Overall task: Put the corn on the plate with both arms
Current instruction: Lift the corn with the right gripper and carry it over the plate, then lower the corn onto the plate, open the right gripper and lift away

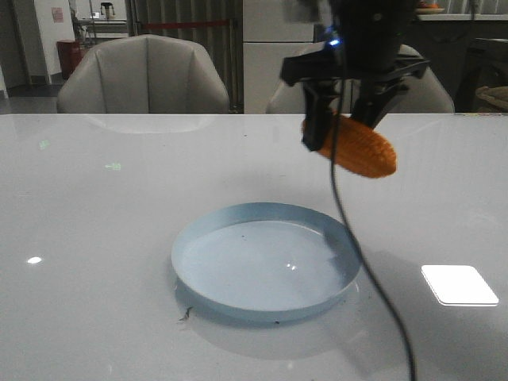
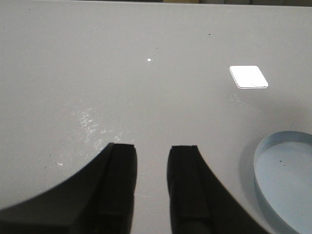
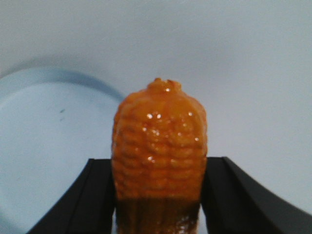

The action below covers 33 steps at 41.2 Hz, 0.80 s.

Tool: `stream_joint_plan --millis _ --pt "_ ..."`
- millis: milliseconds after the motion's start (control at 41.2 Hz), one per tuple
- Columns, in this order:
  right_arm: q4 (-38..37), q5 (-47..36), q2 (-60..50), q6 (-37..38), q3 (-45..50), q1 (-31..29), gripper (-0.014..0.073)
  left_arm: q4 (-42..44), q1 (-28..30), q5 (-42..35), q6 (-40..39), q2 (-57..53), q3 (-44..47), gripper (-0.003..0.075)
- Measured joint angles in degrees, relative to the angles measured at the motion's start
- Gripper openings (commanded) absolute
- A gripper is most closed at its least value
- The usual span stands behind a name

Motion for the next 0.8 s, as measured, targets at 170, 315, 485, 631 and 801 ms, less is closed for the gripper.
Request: stream_joint_plan --millis 170,315,485,631,801 --pt "0.09 2.64 3.35 -0.34 0.1 7.37 0.0207 0.0 0.0 0.0 0.0 0.0 0.0 0.0271" --pt "0.09 2.5 6.87 -0.43 0.1 10.66 0.0288 0.0 0.0 0.35 0.0 0.0 0.0 0.0271" --pt "0.09 0.79 9.36 -0.43 0.22 11.52 0.0485 -0.1 0.0 2.37 0.0 0.0 0.0 0.0271" --pt "0.09 -1.23 9.85 -0.43 0.22 11.52 0.0535 -0.1 0.0 4.2 0.0 0.0 0.0 0.0271" --pt "0.09 -0.66 10.05 -0.43 -0.28 11.52 0.0535 -0.1 0.0 4.49 0.0 0.0 0.0 0.0271"
